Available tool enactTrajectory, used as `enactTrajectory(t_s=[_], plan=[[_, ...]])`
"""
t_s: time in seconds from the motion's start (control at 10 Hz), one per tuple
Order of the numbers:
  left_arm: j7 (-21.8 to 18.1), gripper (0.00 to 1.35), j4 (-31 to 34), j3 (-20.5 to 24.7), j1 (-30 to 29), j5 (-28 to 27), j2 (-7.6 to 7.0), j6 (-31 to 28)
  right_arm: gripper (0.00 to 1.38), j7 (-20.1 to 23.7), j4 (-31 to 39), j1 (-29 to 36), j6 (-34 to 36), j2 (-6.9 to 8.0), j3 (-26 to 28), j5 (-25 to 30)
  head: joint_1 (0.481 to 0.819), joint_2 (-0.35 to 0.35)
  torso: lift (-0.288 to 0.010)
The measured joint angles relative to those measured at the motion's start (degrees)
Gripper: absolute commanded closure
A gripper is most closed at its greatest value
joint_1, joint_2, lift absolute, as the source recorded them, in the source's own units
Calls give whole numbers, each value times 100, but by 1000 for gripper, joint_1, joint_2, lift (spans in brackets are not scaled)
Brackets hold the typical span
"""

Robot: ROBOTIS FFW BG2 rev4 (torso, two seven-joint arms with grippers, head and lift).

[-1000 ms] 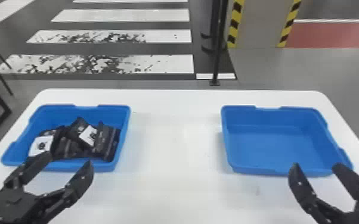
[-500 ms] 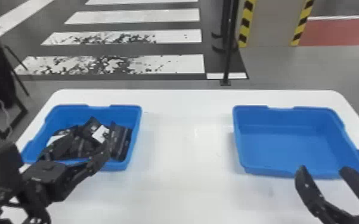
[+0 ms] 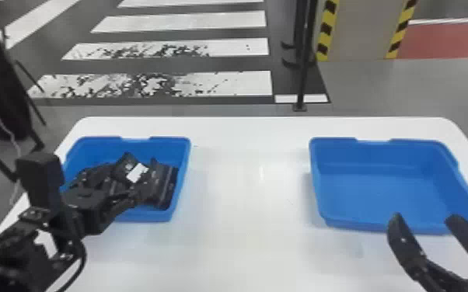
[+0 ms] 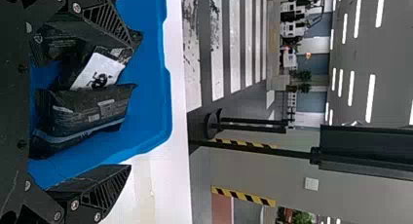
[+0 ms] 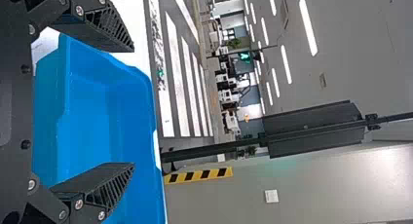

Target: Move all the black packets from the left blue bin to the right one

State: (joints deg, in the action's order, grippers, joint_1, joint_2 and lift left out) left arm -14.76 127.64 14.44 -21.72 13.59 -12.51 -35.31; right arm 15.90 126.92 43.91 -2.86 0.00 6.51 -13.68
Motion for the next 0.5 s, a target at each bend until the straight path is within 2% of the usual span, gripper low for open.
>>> enactTrajectory(t_s=[0.5], plan=[[-39,197,-616,-180,759,-199,-139,-965,205,36,-95,-61,5,0,-23,-100,695,118,-185]])
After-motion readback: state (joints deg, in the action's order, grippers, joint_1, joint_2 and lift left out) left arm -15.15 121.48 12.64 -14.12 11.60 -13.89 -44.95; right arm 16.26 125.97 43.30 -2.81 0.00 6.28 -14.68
